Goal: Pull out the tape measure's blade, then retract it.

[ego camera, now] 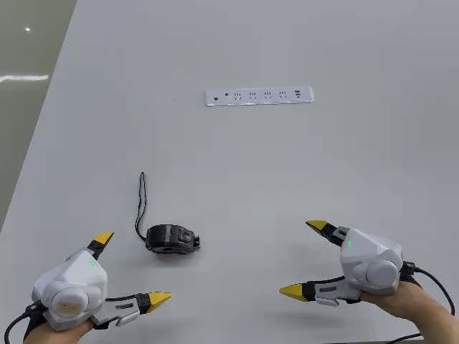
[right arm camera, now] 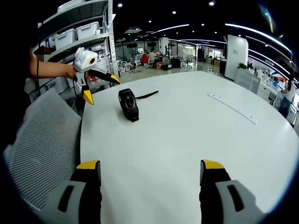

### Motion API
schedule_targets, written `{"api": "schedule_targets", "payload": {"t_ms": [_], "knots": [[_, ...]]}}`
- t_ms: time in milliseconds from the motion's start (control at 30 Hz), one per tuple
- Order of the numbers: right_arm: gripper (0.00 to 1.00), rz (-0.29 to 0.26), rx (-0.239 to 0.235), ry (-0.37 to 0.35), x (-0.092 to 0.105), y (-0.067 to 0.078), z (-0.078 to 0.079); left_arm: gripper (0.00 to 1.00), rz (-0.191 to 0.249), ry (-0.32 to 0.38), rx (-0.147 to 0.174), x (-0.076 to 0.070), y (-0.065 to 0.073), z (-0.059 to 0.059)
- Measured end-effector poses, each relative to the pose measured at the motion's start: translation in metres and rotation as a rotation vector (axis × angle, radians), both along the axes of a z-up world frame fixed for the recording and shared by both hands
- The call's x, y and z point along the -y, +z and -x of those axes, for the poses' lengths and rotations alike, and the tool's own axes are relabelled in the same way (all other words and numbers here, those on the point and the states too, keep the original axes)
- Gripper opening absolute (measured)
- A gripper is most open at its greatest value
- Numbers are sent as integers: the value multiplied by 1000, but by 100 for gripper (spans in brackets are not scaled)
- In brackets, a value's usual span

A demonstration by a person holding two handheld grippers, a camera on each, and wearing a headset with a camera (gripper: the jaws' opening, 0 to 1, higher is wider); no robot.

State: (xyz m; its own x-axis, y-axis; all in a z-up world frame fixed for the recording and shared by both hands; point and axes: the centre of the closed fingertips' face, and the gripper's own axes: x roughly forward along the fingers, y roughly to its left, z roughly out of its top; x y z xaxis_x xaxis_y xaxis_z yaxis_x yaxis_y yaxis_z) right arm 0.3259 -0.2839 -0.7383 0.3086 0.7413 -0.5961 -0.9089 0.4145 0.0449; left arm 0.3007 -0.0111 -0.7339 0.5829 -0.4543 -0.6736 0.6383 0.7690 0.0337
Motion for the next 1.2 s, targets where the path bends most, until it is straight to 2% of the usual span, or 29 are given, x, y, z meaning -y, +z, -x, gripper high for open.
{"api": "schedule_targets", "payload": {"t_ms": [100,300,467,633,1033,1200], "knots": [[90,-12,8,-16,5,5,-1,99,0,-19,20,-1,1,2],[91,-21,12,-29,12,7,2,99,15,-19,24,-5,0,4],[91,-19,10,-42,15,7,4,99,10,-6,32,-10,1,2],[91,-17,12,-57,17,8,2,99,-3,4,25,-15,1,-1],[92,-22,9,-86,21,10,2,99,-3,-1,33,-12,4,-2],[92,-26,12,-93,20,12,2,99,10,11,35,-9,7,0]]}}
